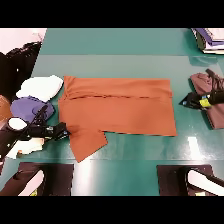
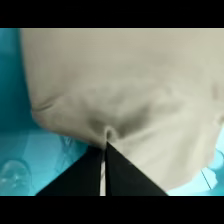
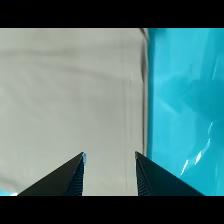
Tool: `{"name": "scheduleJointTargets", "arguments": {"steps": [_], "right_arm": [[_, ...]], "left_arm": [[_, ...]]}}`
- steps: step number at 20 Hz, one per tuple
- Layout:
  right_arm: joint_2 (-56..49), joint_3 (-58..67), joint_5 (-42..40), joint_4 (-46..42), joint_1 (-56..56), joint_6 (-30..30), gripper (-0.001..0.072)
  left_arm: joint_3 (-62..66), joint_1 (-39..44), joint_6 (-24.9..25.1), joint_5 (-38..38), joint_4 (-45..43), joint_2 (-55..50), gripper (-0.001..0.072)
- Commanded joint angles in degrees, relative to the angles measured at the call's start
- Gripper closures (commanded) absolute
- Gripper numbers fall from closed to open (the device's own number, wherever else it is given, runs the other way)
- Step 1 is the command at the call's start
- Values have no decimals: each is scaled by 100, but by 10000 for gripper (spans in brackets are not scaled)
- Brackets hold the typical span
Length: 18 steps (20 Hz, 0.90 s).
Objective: Fold the shirts.
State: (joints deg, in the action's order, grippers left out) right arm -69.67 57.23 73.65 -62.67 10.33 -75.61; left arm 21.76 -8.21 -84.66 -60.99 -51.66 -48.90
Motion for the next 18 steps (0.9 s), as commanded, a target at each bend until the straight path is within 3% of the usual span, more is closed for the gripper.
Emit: {"name": "scheduleJointTargets", "arguments": {"steps": [1, 2, 3, 4, 6, 8, 14, 15, 16, 17, 18], "right_arm": [[374, -911, 295, -28, 568, 157, 324], [470, -1241, 354, -39, 815, 245, 183], [516, -1563, 444, -35, 1102, 267, 93], [511, -1827, 496, -33, 1390, 271, 115], [511, -2251, 472, 125, 1731, 570, 285], [511, -2520, 389, 437, 1803, 791, 285], [509, -2671, 4, 466, 1174, 708, 290], [511, -2671, -42, 470, 1108, 706, 345], [511, -2671, -48, 470, 1051, 702, 347], [511, -2671, -44, 468, 979, 704, 406], [511, -2671, -48, 461, 892, 704, 533]], "left_arm": [[195, 0, 496, -363, 127, 17, 681], [262, 0, 568, -426, 133, 15, 680], [302, 0, 570, -442, 133, 15, 680], [306, 0, 590, -415, 140, 15, 681], [304, 0, 713, -404, 138, 15, 680], [306, 0, 710, -402, 140, 15, 680], [306, 0, 715, -417, 140, 15, 680], [304, 0, 715, -417, 138, 15, 680], [304, 0, 715, -420, 136, 15, 680], [304, 0, 717, -431, 133, 15, 680], [306, 0, 728, -461, 127, 15, 680]]}}
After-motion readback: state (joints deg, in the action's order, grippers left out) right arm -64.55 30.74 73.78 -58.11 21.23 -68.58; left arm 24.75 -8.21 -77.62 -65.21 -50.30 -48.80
